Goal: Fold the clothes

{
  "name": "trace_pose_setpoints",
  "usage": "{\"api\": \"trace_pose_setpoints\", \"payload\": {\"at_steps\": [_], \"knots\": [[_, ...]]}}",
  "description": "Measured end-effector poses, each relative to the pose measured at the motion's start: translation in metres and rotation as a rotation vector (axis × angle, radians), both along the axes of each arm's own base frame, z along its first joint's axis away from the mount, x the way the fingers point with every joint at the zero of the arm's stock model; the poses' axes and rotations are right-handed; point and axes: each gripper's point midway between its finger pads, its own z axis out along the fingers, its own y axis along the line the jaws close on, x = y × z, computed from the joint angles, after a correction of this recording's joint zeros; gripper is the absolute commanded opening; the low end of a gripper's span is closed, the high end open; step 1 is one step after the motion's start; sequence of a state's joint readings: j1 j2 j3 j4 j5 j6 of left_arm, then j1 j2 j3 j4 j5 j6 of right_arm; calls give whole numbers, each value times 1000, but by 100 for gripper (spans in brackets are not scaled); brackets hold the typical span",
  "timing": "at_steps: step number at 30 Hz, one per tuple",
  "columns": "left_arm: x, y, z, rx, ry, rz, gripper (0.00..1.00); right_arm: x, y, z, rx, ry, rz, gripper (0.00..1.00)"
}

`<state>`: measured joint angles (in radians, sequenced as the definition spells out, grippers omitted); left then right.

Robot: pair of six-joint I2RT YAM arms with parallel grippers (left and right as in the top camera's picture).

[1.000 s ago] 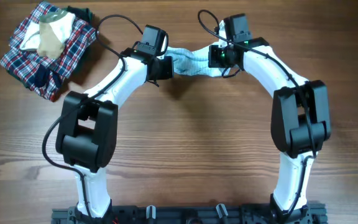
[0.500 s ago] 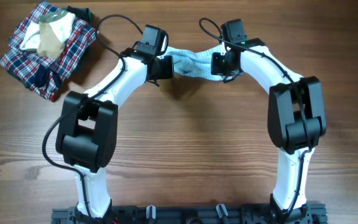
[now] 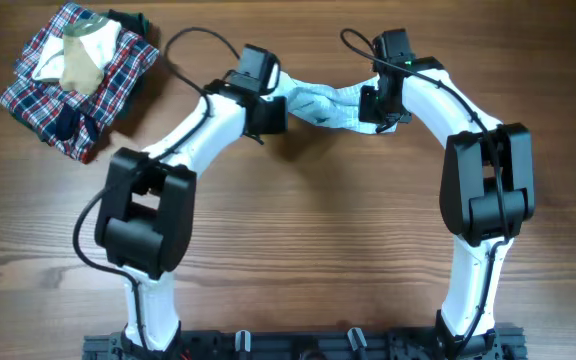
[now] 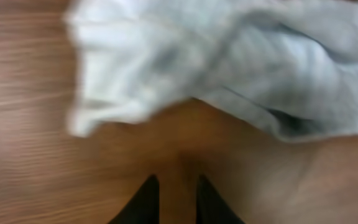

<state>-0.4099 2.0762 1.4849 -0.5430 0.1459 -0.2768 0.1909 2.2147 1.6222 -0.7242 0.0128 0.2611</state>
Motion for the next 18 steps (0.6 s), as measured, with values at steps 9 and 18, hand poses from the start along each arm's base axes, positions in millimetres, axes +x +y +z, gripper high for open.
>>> {"api": "trace_pose_setpoints", "payload": {"at_steps": [9,18], "knots": [[1,-32,7,-6,-84,-104,19,-2,3,0,10,7,79,4],[27,-32,4,1,-196,-150,20,-11,4,-1,29,49,111,4]]}}
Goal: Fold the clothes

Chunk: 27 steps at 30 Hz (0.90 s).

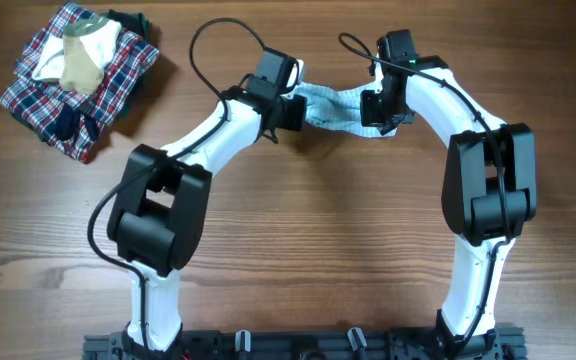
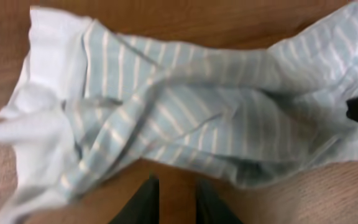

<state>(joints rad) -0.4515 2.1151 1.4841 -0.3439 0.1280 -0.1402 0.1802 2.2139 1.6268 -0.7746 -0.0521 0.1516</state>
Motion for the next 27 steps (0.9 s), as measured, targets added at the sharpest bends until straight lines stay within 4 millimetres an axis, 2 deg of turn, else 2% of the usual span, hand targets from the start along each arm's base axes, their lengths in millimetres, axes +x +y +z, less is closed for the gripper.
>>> {"api": "trace_pose_setpoints", "payload": {"at_steps": [3,6,12,19,24,27], "knots": [[9,-4,7,-18,-49,-7,21,-1,0,0,1,2,1,4],[12,-4,4,-14,-56,-13,21,-1,0,0,4,5,1,4],[11,2,-34,20,-5,-13,21,-2,1,0,6,8,1,4],[29,5,-25,9,-82,10,20,-4,1,0,9,15,2,4],[40,22,-23,8,-97,49,17,-4,1,0,11,19,3,4],[43,29,-23,9,-97,62,19,-5,1,0,11,19,3,4]]}}
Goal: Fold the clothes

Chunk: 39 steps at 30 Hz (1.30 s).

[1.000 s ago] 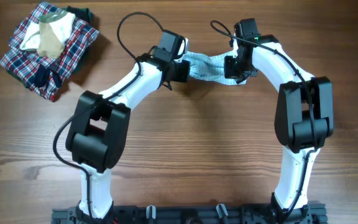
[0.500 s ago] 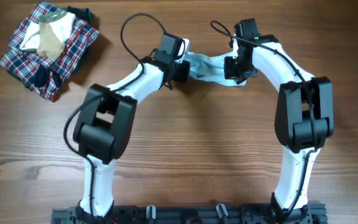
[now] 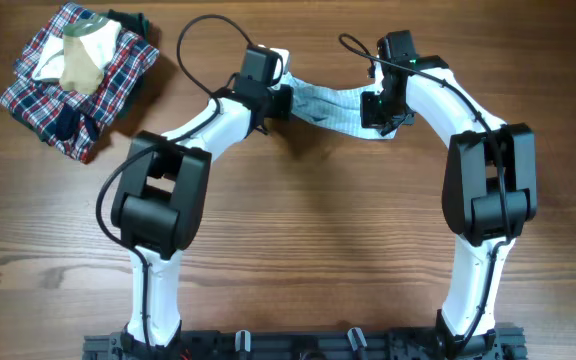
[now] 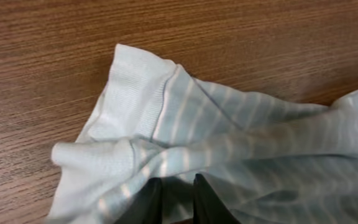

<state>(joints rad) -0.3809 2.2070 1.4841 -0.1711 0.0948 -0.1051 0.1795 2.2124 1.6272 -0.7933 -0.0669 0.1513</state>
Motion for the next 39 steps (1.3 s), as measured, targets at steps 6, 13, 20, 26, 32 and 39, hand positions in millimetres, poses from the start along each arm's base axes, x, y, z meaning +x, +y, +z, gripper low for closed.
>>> {"api": "trace_pose_setpoints", "payload": {"at_steps": [6,13,20,26,32,39], "knots": [[7,-4,7,2,-49,-25,21,0,0,0,0,0,0,4],[26,-7,24,7,-170,-43,23,0,0,0,0,2,0,4],[41,-3,38,4,-251,-40,21,-1,0,0,1,4,0,4],[36,7,26,46,-202,-23,13,-1,0,0,2,4,0,4],[10,13,35,94,-110,-32,9,-1,0,0,3,5,0,4],[-3,-16,115,72,-243,-113,11,-1,0,0,3,5,0,4]]}}
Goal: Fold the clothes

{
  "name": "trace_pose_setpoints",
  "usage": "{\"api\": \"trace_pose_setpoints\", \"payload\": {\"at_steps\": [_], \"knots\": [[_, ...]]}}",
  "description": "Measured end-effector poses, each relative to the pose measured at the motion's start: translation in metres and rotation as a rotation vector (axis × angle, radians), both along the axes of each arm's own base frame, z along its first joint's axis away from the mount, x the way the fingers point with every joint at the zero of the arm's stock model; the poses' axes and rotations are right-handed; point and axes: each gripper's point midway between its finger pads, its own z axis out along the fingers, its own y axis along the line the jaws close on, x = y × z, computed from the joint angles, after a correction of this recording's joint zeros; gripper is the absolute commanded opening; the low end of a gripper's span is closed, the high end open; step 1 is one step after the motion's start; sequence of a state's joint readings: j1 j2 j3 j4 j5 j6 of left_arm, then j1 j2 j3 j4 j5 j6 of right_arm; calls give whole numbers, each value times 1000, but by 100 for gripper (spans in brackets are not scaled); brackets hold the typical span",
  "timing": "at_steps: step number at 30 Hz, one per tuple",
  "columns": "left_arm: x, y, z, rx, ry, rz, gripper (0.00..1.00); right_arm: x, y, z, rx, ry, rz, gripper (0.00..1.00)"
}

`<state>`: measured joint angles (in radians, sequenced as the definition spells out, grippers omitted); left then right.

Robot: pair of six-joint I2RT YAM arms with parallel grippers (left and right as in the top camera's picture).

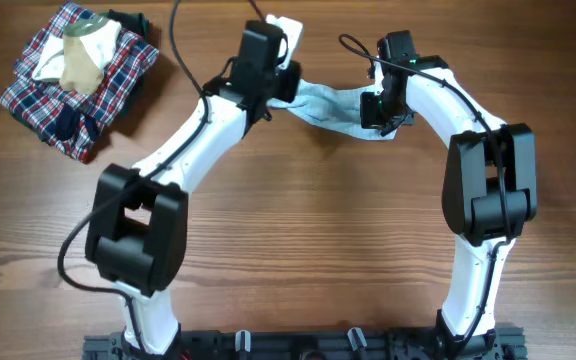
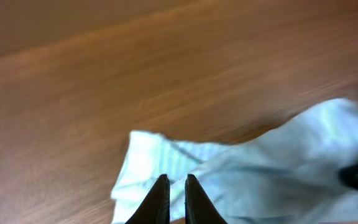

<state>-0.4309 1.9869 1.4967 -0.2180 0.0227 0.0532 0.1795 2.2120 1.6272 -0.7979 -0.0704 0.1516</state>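
A light blue striped garment (image 1: 326,102) with a white cuff stretches across the far middle of the table between both grippers. My left gripper (image 1: 286,85) holds its left end, raised off the table; the white cuff sticks out beyond it. In the left wrist view the fingers (image 2: 160,196) stand nearly together on the cloth (image 2: 260,162), the gripper (image 2: 177,186) well above the wood. My right gripper (image 1: 378,108) is shut on the garment's right end, low at the table.
A pile of clothes, red and blue plaid (image 1: 73,80) with a beige and white piece on top, lies at the far left corner. Bare wooden table (image 1: 298,230) fills the middle and front.
My left gripper has closed further on the cuff end and stands higher and farther back, with the cloth's left end raised. The right gripper has stayed where it was.
First my left gripper hung open just in front of the garment's left end, the right holding the other end. Then it was over the striped cloth, then with its fingers at the white cuff. Now it grips that end, lifted.
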Motion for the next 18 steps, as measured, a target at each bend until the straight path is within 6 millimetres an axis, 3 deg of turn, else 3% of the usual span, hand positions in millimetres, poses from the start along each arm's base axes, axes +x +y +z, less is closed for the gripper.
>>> {"api": "trace_pose_setpoints", "payload": {"at_steps": [2,4,11,18], "knots": [[-6,-8,-2,15,9,-32,13,0,0,0,0,0,0,4],[-12,-16,-22,34,48,-59,13,0,0,0,0,0,0,4],[-16,-8,-90,90,172,-54,14,0,0,0,0,0,0,4],[-6,0,-100,85,165,-31,16,0,0,0,1,0,1,4]]}}
